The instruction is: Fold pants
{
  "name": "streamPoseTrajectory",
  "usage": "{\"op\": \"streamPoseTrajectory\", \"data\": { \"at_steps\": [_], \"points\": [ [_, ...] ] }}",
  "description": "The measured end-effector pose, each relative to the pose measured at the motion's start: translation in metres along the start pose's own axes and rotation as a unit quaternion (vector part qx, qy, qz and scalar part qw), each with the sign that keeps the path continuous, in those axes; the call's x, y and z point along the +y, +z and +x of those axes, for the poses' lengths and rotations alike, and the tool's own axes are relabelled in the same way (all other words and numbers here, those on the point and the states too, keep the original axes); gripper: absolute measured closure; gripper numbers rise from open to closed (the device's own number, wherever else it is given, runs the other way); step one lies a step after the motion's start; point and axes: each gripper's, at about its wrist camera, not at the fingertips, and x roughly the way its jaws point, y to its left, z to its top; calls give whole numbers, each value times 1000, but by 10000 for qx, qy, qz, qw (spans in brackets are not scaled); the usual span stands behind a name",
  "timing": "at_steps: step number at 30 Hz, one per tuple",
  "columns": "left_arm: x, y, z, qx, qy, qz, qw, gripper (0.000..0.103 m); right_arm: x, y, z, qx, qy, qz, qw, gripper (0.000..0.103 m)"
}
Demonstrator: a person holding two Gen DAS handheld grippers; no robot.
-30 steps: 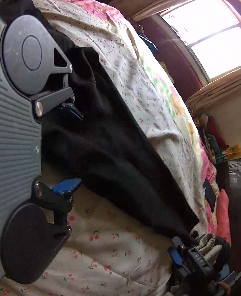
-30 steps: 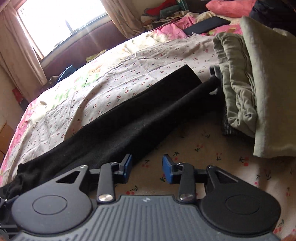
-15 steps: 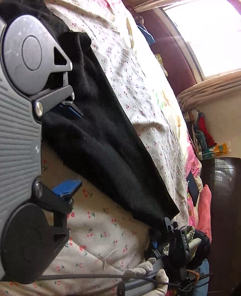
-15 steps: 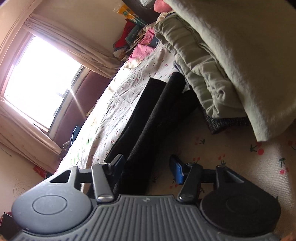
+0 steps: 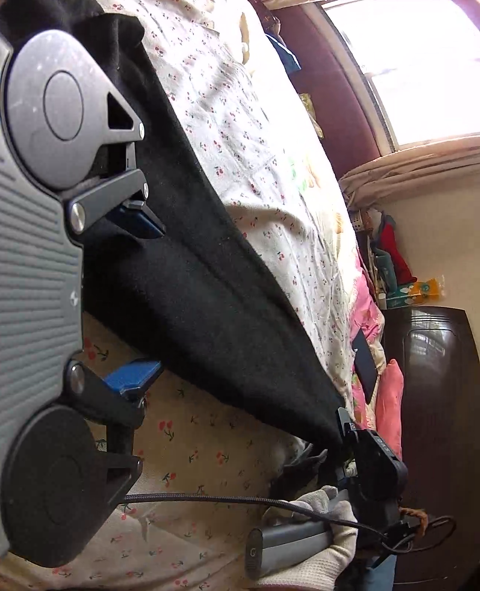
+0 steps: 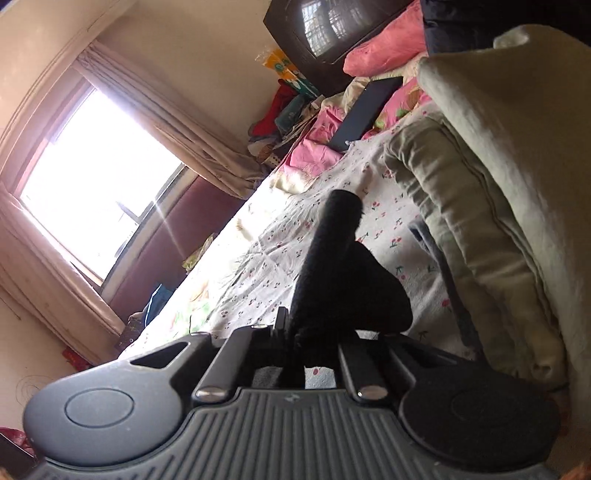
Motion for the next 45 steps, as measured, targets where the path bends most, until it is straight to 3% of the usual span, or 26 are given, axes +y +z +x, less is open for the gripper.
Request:
{"op": "streamPoseTrajectory", "data": {
  "at_steps": [2,4,6,8,10,13,18,21,24,30,32,35,38,42,45],
  "points": [
    [-2,-9,14,315,-86,-69,9994,18,-4,-3,20,296,-414,-37,9987,94],
    [-4,-16,9,183,-54,58,9998,18,-14,-13,34,597,-644,162,9960,89],
    [-4,-17,2,67,114,153,9998,18,-21,-23,37,665,-556,208,9960,83],
    [2,-17,-2,2,272,65,9996,18,-22,-26,32,586,-515,169,9968,89],
    [12,-18,4,227,141,-190,9995,17,-16,-18,27,560,-413,222,9973,96],
    [24,-21,2,266,-17,-483,9985,17,15,-5,14,460,-147,4,9988,96],
    [55,-28,-29,75,161,-910,9957,17,116,-22,-10,578,612,-1175,9895,96],
    [88,-47,-59,-23,530,-1291,9902,17,187,-62,-12,774,1085,-2006,9706,96],
    [127,-74,-94,-98,1111,-1743,9784,17,252,-116,-12,1099,1694,-2688,9418,96],
    [193,-136,-157,56,2068,-2279,9515,17,348,-267,-15,1984,2549,-3913,8617,96],
    [204,-155,-174,73,2197,-2447,9444,17,366,-322,-14,2231,2665,-4197,8385,96],
    [213,-180,-196,24,2206,-2681,9378,17,381,-382,-12,2700,2659,-4351,8168,96],
    [208,-191,-205,-9,2237,-2655,9378,17,387,-427,-16,2531,2490,-4990,7905,96],
    [209,-196,-210,-166,2172,-2751,9364,17,394,-444,-27,2283,2384,-5322,7796,95],
    [209,-199,-214,-266,2087,-2826,9359,17,400,-440,-37,2124,2505,-5344,7788,95]
  ]
}}
